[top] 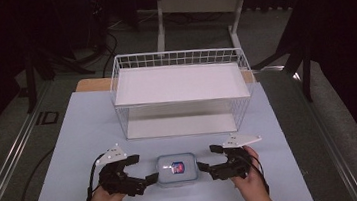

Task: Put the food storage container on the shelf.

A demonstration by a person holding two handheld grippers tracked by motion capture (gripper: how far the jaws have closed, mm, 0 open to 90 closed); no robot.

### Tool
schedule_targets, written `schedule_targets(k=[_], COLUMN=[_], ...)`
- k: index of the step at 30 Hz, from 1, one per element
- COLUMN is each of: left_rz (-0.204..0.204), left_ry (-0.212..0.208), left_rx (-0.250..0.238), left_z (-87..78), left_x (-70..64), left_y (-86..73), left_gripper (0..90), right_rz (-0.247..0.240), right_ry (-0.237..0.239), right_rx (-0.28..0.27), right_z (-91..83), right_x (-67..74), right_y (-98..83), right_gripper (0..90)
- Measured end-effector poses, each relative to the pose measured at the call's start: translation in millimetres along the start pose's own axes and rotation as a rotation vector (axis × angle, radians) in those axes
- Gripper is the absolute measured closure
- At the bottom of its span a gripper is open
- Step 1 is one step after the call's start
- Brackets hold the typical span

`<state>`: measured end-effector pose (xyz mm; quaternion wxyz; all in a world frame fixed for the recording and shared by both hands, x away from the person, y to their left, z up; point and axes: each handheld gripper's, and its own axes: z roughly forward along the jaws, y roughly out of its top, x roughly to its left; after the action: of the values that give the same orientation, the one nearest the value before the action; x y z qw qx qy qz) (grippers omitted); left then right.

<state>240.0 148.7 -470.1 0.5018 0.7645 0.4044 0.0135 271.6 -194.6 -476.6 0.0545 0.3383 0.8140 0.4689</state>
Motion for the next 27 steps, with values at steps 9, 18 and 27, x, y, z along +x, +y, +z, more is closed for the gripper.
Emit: schedule_targets(k=[9, 18, 27], left_rz=[-0.172, -0.261, -0.324], left_ry=[-0.028, -0.041, -0.043], left_rx=[0.083, 0.136, 0.165], left_z=[29.9, 45.2, 53.8], left_x=[16.9, 26.9, 32.5], left_y=[-8.8, -16.4, -22.0], left_gripper=[3.0, 3.0, 15.1], right_rz=[0.228, 0.419, 0.479], right_ry=[0.027, 0.092, 0.11], right_rx=[0.113, 0.166, 0.217], right_z=[23.6, 37.4, 47.6], right_x=[-6.1, -16.2, -14.7], right_y=[-1.4, -6.8, -10.3], right_gripper=[11.2, 14.2, 24.7])
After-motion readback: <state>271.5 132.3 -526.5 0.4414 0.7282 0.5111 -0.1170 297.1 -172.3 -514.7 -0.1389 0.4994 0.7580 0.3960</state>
